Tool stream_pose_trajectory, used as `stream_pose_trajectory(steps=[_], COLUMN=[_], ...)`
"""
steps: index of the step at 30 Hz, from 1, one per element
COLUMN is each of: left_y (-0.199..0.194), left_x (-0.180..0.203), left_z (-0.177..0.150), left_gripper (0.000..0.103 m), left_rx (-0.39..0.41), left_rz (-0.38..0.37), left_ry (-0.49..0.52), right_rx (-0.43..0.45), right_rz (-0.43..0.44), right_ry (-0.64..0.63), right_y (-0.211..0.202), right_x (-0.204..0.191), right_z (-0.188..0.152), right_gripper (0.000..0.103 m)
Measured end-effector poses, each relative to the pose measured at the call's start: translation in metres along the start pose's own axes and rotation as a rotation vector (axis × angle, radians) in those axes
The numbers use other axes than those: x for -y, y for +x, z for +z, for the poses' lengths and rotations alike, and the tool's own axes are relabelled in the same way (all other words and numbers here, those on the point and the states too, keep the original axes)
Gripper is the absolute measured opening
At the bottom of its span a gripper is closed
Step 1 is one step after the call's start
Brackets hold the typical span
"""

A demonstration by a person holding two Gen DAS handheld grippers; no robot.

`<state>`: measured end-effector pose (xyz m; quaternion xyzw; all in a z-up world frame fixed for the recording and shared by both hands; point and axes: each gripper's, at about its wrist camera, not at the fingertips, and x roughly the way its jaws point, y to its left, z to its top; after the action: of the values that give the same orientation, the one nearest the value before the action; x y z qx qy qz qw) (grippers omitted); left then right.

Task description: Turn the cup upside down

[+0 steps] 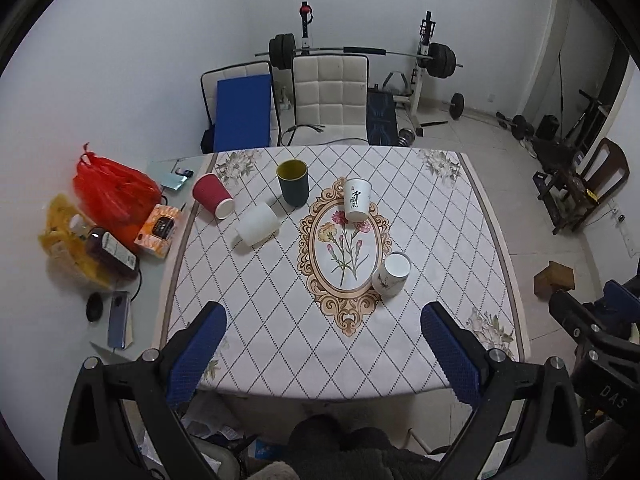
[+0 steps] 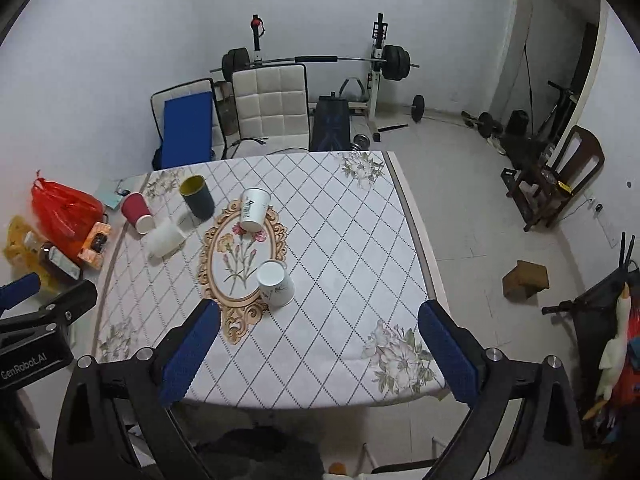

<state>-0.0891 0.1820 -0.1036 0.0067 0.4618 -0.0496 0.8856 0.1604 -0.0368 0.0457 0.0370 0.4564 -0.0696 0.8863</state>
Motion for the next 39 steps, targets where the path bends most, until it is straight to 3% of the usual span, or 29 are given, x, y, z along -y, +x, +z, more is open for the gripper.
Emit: stream_pose_trajectory(steps=[7,14,39], left_y=[-0.036,-0.053,-0.065], left_x=[0.002,0.002,0.005], left_z=[-0.010,-0.014,-0.025], left_gripper=[0.100,0.100,0.101], left_rx=[0.020,0.043,0.064], left_rz=[-0.001,-0.003,0.021], left_ry=[-0.006,-0.015,-0.033], right_rx=[0.035,0.057,0.065], right_rz=[0.032,0.021,0.016], right_ry=[-0.003,-0.003,-0.012], right_y=[-0.056,-0.082,-0.094], right_x=[0.003,0.006,0.013], right_z=[-0.001,0.000,0.004], right_gripper=[0.101,0.101,0.102])
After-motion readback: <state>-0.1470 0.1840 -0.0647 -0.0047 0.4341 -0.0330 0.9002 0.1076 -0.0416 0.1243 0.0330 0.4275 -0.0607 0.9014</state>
